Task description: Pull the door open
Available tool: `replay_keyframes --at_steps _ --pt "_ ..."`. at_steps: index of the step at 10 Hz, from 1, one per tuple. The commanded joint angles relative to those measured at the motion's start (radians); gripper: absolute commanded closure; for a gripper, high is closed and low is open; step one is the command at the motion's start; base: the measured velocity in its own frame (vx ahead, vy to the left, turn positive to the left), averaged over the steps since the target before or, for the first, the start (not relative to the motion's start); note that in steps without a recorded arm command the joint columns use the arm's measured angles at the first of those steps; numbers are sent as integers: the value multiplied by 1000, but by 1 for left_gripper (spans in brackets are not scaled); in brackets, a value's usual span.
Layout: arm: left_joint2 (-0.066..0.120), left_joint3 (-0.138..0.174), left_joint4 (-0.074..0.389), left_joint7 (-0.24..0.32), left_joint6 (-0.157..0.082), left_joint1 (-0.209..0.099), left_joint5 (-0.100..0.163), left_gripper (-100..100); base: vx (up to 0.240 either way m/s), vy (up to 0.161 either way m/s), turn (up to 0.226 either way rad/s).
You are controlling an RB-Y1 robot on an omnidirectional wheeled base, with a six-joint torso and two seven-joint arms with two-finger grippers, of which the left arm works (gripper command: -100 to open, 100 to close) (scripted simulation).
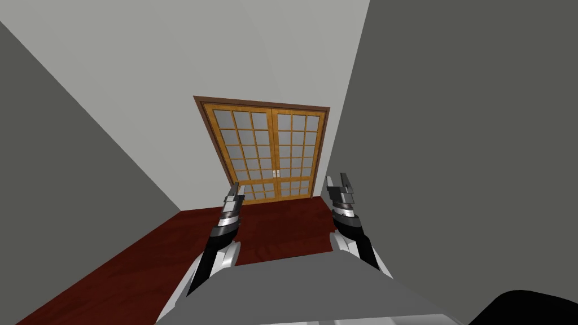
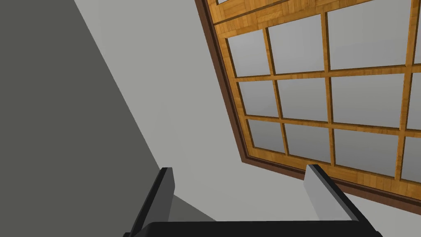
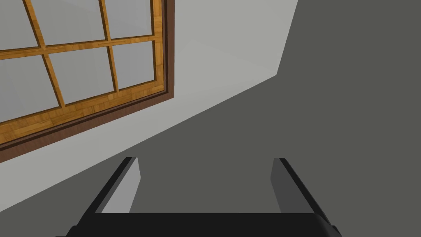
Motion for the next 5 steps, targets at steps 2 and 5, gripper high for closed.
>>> replay_keyframes --at_steps 2,5 --pt "8 9 46 -52 -8 -9 -16 -100 100 -21 6" --pt "18 22 103 -111 -17 -21 -34 -100 94 -26 4"
